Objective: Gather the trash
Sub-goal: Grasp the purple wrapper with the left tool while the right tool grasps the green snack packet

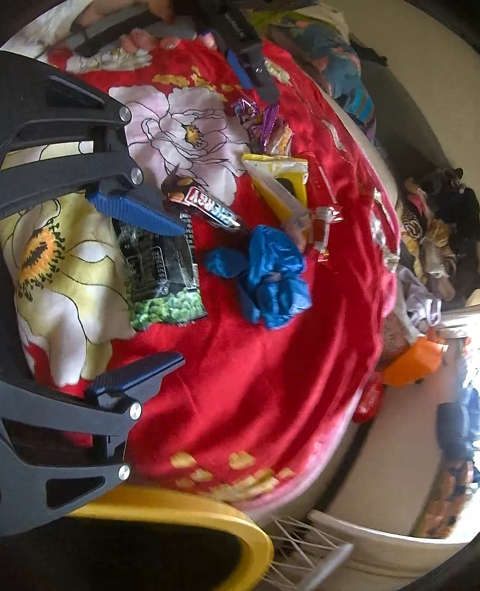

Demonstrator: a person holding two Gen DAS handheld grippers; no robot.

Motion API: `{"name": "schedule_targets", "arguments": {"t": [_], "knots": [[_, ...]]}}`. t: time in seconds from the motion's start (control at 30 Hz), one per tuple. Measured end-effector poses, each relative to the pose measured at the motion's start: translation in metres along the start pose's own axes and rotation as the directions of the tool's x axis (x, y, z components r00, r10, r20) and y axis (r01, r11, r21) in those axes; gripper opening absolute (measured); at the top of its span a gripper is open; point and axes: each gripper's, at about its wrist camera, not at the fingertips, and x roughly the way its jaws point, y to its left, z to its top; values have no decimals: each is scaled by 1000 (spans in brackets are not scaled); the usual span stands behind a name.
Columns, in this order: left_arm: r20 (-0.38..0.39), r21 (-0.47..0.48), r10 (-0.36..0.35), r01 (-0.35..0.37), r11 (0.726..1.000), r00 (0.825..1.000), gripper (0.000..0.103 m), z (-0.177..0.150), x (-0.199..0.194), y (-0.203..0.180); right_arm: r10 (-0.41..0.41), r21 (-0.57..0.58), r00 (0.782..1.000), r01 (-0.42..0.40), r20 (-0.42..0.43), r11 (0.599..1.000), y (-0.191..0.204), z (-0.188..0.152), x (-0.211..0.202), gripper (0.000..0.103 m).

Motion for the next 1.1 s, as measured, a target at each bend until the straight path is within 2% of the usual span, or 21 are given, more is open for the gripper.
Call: {"name": "schedule_targets", "arguments": {"t": [0.17,0.3,0.47,0.83,0.87,1.1], "knots": [[-37,-2,-22,22,1000,999,63,-6,13,0,44,-2,999,-44,-4,999,0,-5,-4,45],[-35,-3,-26,26,1000,999,53,-6,15,-1,63,21,998,-63,7,998,-4,-10,-11,33],[-33,-6,-31,31,1000,999,41,-5,14,-2,69,32,997,-70,27,997,-7,-15,-20,24],[-11,16,-54,54,998,998,40,-1,0,-11,59,16,996,-61,71,998,-5,-18,-44,17],[-6,22,-58,58,998,998,40,0,-2,-12,58,11,995,-59,76,998,-5,-18,-46,14],[18,55,-83,82,995,996,39,6,-19,-25,57,-11,993,-56,100,998,-2,-19,-63,11]]}}
